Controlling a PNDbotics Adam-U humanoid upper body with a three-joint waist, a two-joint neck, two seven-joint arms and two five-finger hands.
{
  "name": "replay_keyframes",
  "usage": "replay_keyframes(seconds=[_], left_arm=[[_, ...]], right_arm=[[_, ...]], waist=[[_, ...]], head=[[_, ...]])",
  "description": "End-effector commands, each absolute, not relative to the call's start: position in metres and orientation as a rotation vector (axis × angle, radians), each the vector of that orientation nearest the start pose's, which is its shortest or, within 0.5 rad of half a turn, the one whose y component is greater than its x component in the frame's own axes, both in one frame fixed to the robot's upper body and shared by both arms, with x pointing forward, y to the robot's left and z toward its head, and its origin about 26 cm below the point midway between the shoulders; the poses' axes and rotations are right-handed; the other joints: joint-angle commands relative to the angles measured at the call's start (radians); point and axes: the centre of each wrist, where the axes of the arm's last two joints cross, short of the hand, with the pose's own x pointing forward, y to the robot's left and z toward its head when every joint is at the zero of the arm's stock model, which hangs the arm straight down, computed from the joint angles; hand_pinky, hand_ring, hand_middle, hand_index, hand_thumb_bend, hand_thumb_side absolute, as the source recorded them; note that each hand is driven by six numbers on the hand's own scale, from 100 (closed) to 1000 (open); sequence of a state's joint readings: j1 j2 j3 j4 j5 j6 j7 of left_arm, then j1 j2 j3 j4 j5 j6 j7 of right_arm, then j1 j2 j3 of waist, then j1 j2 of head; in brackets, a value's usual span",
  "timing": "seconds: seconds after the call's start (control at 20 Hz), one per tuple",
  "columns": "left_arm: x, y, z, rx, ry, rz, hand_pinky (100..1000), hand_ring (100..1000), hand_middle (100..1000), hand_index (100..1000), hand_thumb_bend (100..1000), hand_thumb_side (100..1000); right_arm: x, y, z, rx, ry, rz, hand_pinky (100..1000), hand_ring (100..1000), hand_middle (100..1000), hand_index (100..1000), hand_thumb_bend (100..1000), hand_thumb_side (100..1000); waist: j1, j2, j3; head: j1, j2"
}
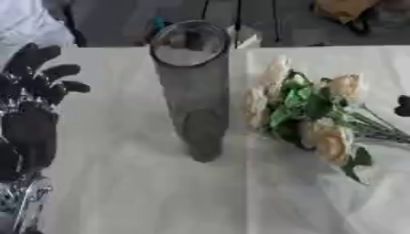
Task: Arrange flowers into the vase.
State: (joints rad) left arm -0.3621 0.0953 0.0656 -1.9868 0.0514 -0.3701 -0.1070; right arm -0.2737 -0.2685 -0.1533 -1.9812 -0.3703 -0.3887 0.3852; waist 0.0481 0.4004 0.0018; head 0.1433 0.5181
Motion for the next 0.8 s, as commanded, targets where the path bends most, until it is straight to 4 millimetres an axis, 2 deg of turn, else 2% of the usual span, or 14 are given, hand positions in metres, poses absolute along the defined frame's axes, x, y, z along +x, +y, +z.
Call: replay_keyframes(seconds=[0.05,0.3,0.45,0.6,0.8], left_arm=[[0.306,0.233,0.207,0.13,3.539,0.325,630,750,806,914,180,1000],[0.306,0.233,0.207,0.133,3.539,0.327,630,750,806,914,180,1000],[0.306,0.234,0.207,0.136,3.537,0.326,632,751,806,914,180,1000],[0.306,0.234,0.207,0.141,3.539,0.326,633,752,807,914,179,1000],[0.306,0.234,0.207,0.148,3.538,0.329,635,752,807,915,179,1000]], right_arm=[[0.296,-0.293,0.202,-0.368,3.492,-0.658,911,725,538,836,100,1000],[0.296,-0.293,0.202,-0.37,3.491,-0.655,911,725,538,837,100,1000],[0.296,-0.295,0.203,-0.367,3.49,-0.659,881,707,536,842,100,1000],[0.295,-0.298,0.205,-0.355,3.477,-0.676,864,690,541,853,100,1000],[0.293,-0.308,0.21,-0.284,3.426,-0.784,843,699,557,872,100,1000]], waist=[[0.003,-0.005,0.0],[0.002,-0.007,0.002],[0.003,-0.017,0.004],[0.002,-0.024,0.004],[0.004,-0.037,0.0]], head=[[0.001,-0.002],[-0.002,0.003],[-0.002,0.041],[-0.004,0.053],[-0.008,0.067]])
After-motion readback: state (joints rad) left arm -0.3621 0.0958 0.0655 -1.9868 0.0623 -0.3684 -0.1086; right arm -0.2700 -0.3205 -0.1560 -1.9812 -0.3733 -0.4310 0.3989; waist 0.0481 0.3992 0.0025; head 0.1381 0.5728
